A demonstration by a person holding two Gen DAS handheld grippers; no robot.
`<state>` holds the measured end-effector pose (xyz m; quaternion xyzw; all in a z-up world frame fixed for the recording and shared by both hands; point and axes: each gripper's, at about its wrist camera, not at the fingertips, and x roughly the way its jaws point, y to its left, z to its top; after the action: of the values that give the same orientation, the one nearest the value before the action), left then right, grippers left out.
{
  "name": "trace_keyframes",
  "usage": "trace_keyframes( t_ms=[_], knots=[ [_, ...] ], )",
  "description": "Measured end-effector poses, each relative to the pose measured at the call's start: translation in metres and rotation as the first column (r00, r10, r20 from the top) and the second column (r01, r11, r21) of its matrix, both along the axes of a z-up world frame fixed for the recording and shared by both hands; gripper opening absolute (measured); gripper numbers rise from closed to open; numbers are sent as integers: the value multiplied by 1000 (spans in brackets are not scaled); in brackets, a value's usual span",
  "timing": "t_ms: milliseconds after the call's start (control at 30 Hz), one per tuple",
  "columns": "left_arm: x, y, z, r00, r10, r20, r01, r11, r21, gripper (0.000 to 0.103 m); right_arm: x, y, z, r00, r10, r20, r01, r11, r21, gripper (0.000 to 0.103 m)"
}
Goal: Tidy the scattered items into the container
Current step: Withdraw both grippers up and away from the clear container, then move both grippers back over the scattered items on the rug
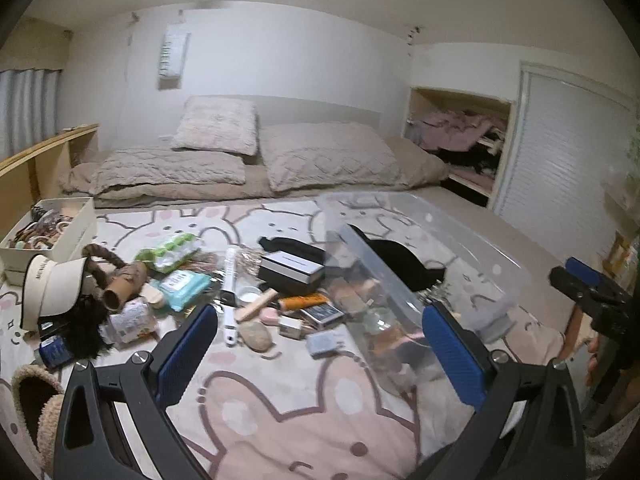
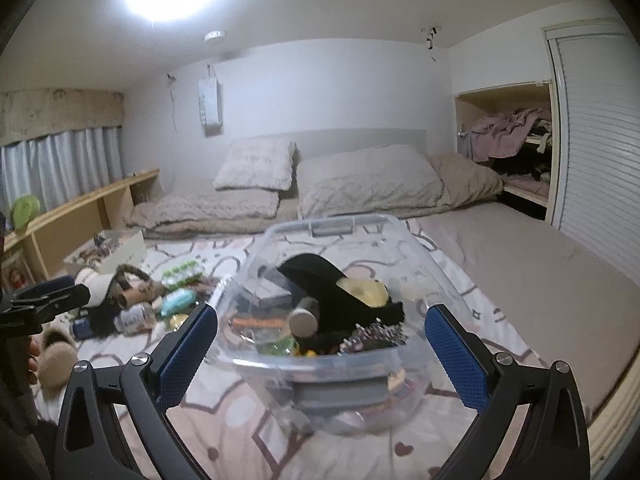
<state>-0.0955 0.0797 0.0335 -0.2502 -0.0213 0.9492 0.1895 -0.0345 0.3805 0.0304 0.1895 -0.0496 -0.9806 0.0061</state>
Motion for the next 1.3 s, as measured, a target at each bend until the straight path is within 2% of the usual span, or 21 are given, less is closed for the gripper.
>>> trace_keyframes(
  t_ms=[267, 567, 733, 900, 1067, 1200, 1300],
  knots=[
    [-23, -54, -11, 994, 114, 2, -114, 993, 15, 103, -18, -23, -4, 999, 41, -20, -41, 999, -23, 103],
    [-43, -96, -58, 984, 175, 33, -175, 984, 16, 103, -16, -58, -8, 991, 99, -95, -100, 995, -7, 103],
    [-51, -109, -79, 979, 202, 33, -202, 979, 12, 103, -11, -84, -7, 980, 124, -154, -116, 992, 56, 103],
    [-65, -127, -98, 971, 231, 59, -232, 973, 3, 103, -16, -117, -12, 970, 191, -148, -172, 976, 132, 103],
    [-84, -144, -118, 961, 264, 84, -266, 964, 11, 103, -23, -147, -24, 951, 269, -155, -245, 957, 158, 103],
    [-101, -151, -132, 956, 260, 132, -267, 963, 36, 103, -34, -171, -44, 942, 313, -122, -287, 938, 193, 103],
    [-112, -146, -142, 954, 256, 155, -260, 966, 3, 103, -44, -193, -71, 946, 317, -71, -291, 923, 251, 103]
  ],
)
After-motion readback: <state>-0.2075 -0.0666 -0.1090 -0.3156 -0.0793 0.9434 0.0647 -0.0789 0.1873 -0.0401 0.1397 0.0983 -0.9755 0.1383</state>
